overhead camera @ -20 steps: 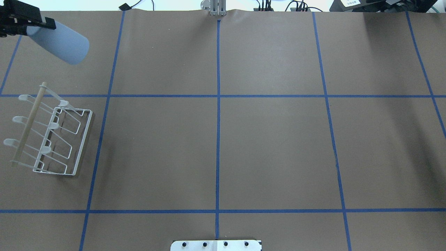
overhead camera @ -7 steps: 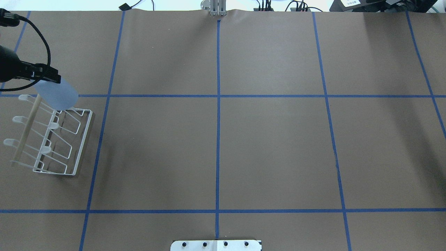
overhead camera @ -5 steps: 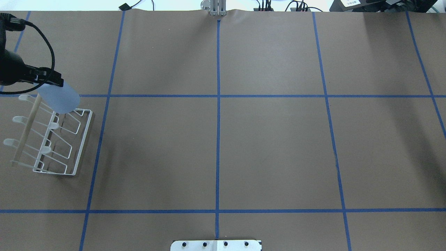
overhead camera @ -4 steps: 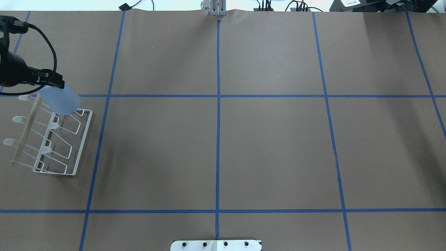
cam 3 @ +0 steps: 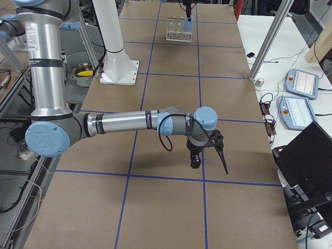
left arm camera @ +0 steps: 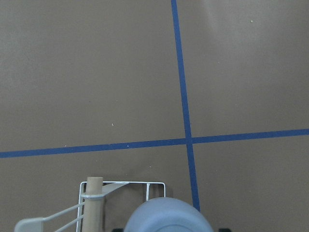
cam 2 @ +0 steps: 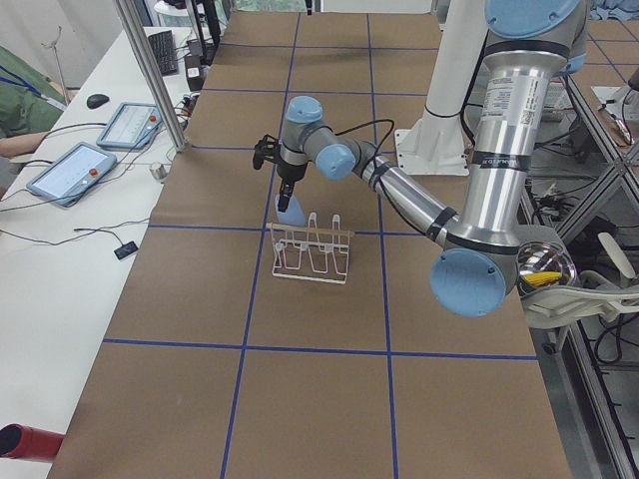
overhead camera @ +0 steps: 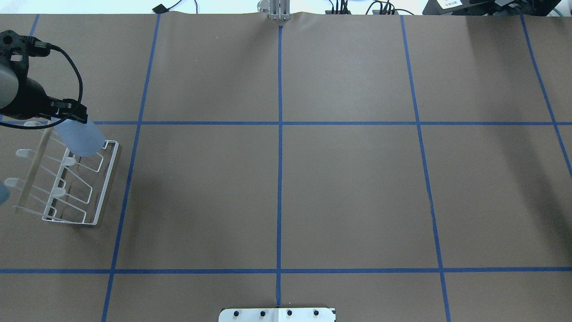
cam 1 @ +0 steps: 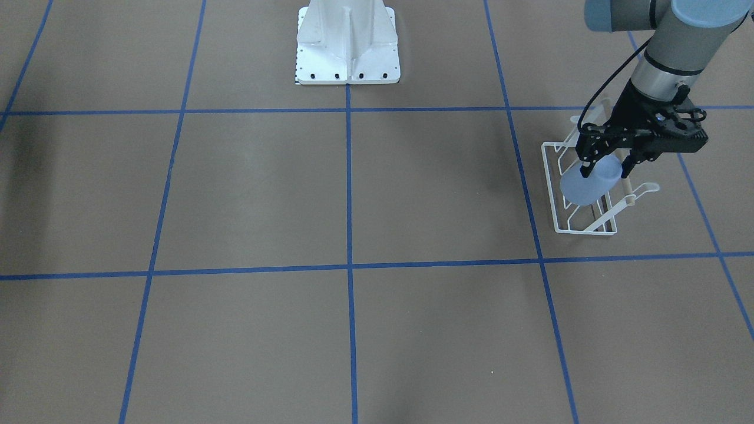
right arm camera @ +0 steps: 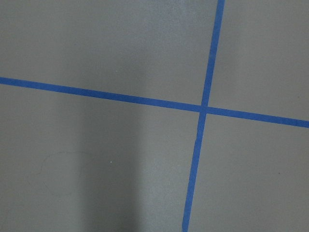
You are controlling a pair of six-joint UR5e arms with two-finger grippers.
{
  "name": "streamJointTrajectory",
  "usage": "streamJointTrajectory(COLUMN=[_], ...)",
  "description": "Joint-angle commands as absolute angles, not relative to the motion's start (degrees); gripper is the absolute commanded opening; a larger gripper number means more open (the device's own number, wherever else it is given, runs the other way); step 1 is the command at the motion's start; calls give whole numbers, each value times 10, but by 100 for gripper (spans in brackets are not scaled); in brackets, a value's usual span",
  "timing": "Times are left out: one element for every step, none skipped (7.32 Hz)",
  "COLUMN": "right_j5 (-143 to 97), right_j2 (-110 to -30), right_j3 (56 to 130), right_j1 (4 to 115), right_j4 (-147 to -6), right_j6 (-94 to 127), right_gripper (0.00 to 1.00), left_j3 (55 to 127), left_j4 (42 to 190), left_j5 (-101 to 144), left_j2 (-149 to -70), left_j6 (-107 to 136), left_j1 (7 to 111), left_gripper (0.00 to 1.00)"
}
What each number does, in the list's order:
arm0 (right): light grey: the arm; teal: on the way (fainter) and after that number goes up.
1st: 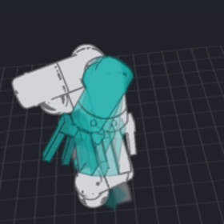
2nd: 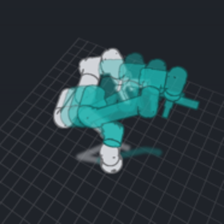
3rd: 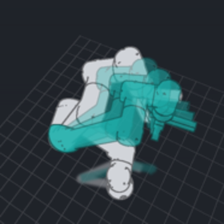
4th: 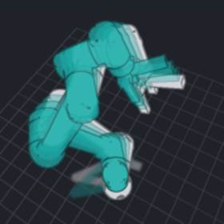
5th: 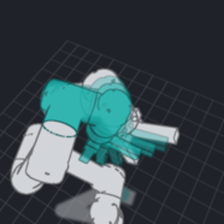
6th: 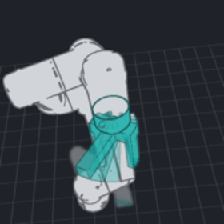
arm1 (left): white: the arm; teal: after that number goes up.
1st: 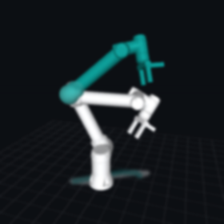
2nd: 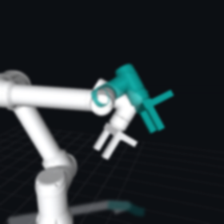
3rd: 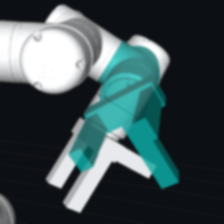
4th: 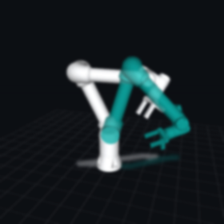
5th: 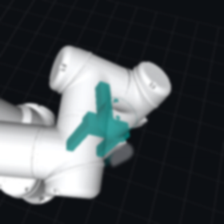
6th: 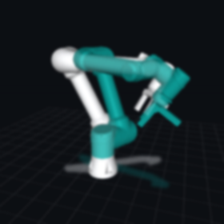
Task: Hang cup on cup holder
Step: 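Lower the cup onto a wooden peg of the rack with the left gripper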
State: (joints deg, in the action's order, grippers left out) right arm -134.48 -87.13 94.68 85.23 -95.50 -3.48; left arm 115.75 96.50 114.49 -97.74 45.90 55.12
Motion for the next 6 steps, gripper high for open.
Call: streamJointTrajectory(right_j5=[-1341,-1339,-1339,-1333,-1305,-1303], right_j2=[-876,-888,-890,-889,-883,-883], right_j3=[961,963,964,964,964,962], right_j1=[853,852,853,853,853,853], right_j4=[-958,-955,-954,-954,-955,-958], right_j6=[-31,-32,-32,-32,-33,-32], right_gripper=[100,100,100,100,100,100], left_j3=[1149,1155,1169,1180,1184,1186], left_j4=[967,968,968,966,962,962], left_j5=[1144,1143,1143,1147,1151,1177], left_j2=[-964,-957,-955,-954,-954,-929], left_j6=[460,458,458,457,440,389], left_j1=[548,548,549,557,570,602], left_gripper=[99,99,99,99,99,99])
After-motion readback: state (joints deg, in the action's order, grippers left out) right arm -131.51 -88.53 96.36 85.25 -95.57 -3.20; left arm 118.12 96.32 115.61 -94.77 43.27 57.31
